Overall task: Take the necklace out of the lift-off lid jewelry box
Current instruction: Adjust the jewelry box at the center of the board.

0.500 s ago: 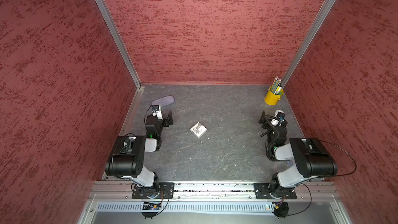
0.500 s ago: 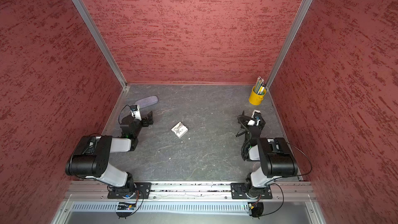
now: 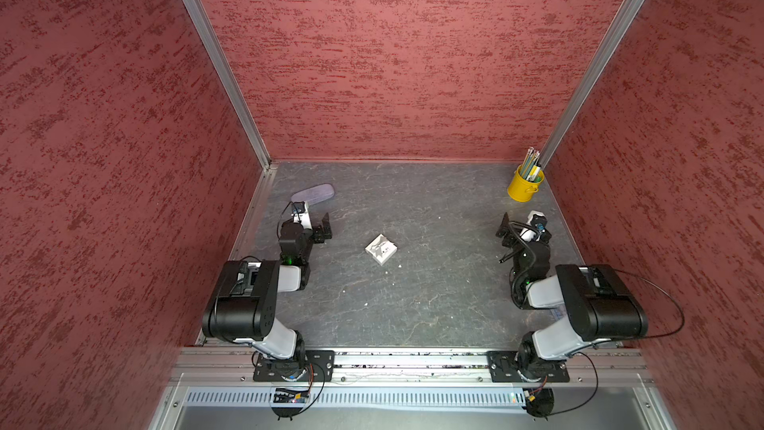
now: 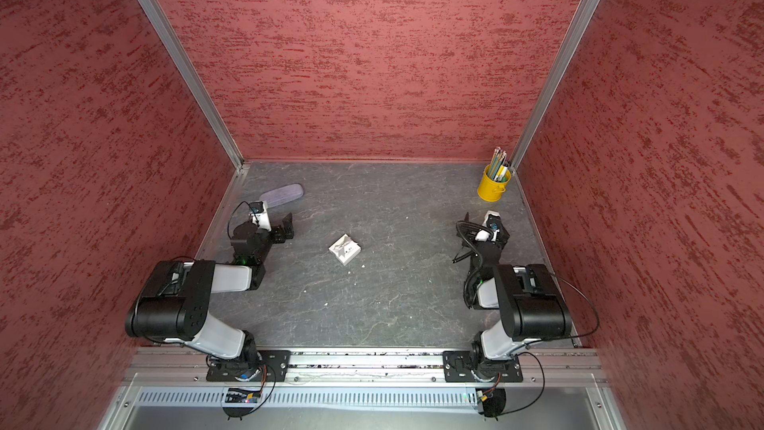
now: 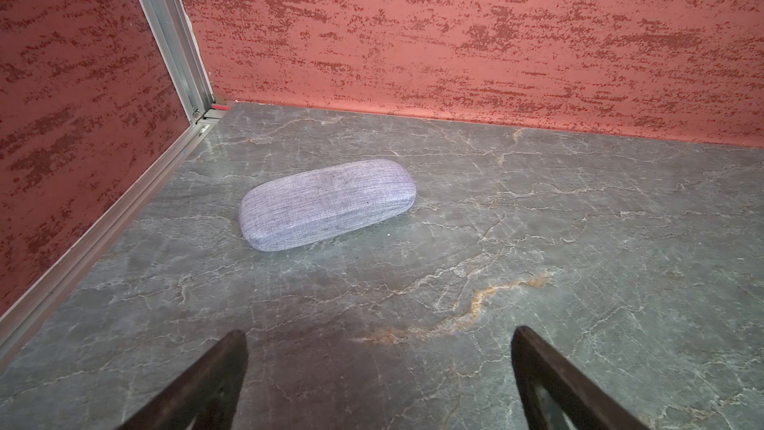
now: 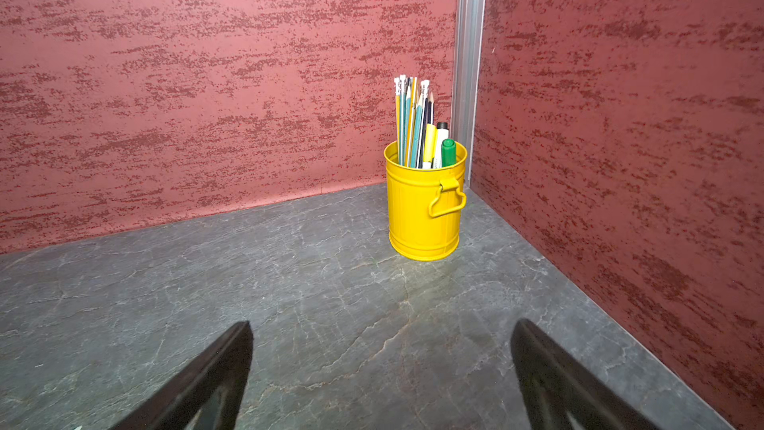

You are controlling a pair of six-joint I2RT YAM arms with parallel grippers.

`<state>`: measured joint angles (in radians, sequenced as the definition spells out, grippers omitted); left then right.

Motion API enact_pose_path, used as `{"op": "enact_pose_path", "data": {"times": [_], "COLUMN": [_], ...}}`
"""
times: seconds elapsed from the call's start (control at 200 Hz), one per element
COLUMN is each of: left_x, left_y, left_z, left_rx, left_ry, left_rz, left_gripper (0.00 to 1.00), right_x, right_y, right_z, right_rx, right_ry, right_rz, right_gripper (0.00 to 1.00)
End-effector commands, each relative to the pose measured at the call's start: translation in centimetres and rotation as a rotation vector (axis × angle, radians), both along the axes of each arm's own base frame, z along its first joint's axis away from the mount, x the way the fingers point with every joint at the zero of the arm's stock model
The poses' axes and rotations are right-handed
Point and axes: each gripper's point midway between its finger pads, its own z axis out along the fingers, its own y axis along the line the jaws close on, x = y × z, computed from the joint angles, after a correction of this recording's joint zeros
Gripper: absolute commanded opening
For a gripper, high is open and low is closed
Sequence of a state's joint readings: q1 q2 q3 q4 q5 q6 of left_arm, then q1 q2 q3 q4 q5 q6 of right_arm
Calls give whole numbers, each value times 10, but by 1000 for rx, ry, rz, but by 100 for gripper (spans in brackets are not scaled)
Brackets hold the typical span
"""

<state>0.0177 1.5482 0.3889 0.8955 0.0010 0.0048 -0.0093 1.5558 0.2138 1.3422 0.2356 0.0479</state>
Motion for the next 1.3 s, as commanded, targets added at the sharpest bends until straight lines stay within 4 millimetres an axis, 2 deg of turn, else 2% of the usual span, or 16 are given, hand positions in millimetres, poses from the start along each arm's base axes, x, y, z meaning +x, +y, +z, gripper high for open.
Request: {"op": "enact_pose_path", "data": {"times": [0.0, 1.052, 1.152, 1.227, 1.247, 1.298], "left_x": [-3, -4, -11, -21, -24, -29], "left_y": [4, 3, 1, 7, 7, 10], "left_z": [3, 3, 11, 28, 32, 40], "left_rx": [-7, -2, 11, 37, 41, 22], "left_ry": [-8, -11, -50, -95, -95, -72], "left_rz": [13, 12, 25, 97, 106, 139], "left_gripper": [100, 100, 100, 100, 100, 100], "right_x": [-2, -2, -5, -11, -13, -14], "right_y": [2, 2, 6, 9, 9, 6], "right_z": [5, 5, 11, 16, 26, 33], "right_rx": [-5, -5, -16, -24, -25, -20], "right_ry": [-16, -17, -35, -38, -61, -65], "right_rz": [13, 12, 32, 55, 51, 34], "right_gripper": [99, 99, 99, 99, 99, 99]}}
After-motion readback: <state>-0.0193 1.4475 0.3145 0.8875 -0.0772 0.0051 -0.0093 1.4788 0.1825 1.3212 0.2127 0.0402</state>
